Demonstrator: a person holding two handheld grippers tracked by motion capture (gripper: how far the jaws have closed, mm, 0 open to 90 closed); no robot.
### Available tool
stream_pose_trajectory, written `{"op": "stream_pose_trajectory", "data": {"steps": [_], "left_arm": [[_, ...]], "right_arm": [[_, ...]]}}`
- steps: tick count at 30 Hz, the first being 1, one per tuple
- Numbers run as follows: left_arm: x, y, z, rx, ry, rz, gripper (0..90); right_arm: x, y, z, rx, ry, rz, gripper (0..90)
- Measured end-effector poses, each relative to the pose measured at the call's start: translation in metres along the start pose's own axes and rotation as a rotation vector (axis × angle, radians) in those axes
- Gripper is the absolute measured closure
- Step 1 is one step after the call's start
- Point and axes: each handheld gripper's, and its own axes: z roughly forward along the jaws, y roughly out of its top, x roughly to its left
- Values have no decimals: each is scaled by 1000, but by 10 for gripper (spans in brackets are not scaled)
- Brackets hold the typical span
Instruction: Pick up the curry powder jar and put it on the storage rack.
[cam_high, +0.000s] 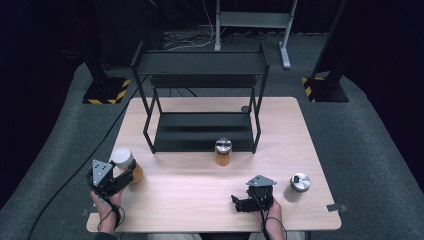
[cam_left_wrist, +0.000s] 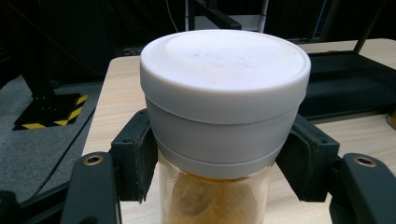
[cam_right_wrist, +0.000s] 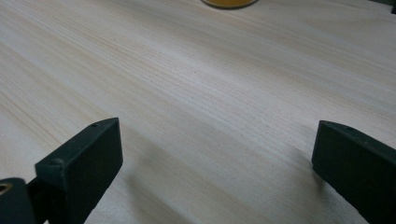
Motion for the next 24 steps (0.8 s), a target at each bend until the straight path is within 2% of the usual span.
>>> {"op": "stream_pose_trajectory", "data": {"steps": [9, 24], "left_arm": [[-2, 4, 1, -2, -16, -1, 349], [-9, 14, 5, 1, -40, 23, 349]], "right_arm": [[0, 0, 0, 2, 0, -3, 11], [0, 0, 1, 5, 0, -6, 11]]}}
